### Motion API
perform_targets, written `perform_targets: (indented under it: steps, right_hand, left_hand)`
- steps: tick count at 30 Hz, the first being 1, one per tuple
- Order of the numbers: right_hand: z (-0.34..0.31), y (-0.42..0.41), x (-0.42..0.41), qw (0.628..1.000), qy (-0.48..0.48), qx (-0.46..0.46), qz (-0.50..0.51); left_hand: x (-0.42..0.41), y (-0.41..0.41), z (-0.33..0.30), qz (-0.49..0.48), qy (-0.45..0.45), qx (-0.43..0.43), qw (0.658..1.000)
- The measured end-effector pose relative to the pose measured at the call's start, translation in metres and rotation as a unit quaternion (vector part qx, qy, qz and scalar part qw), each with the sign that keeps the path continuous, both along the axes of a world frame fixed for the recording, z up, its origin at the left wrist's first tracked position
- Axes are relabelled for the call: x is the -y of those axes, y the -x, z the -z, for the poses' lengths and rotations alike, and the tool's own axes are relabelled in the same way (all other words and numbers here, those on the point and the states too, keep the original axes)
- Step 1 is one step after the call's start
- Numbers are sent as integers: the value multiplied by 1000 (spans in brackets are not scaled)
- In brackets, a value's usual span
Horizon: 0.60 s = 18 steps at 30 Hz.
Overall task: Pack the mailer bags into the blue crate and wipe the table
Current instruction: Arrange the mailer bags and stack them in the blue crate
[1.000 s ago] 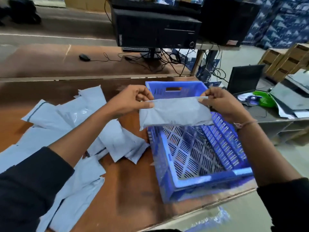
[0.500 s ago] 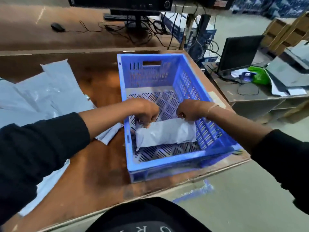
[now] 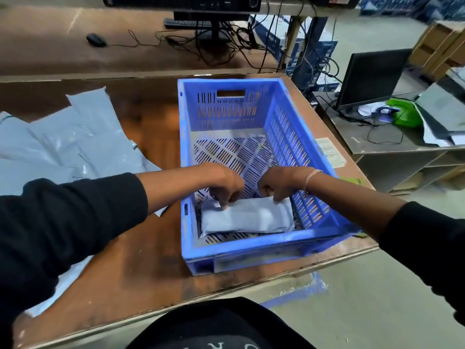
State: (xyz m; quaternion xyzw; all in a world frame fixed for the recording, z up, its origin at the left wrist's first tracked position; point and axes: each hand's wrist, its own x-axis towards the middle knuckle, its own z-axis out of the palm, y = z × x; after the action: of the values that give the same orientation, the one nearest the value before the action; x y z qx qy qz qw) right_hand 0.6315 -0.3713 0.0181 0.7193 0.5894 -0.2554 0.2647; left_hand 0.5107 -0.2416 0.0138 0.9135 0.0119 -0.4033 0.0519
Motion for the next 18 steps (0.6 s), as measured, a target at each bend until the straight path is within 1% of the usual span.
perform_targets:
  steps: [3,6,8,11,14,18]
  right_hand:
    - [10,1,-1,997,45,-54,18]
    - [29,-3,-2,997,57,-50,10]
    - [14,10,1,997,53,-59,-3]
    - [11,13,5,996,62,-68,-7]
    - [14,9,9,996,58,-62,0]
    - [-12,11,10,997,21,-65,47]
  left_hand:
    - [12,5,-1,-6,15,-48,999]
    - [20,9,-1,-38,53,-97,993]
    - [23,13,-5,-68,78,-122,987]
    - [26,18,-13,-100,121,-150,976]
    - [24,16,-18,-94,105,-136,981]
    - [11,14,-30,-3,3,-51,999]
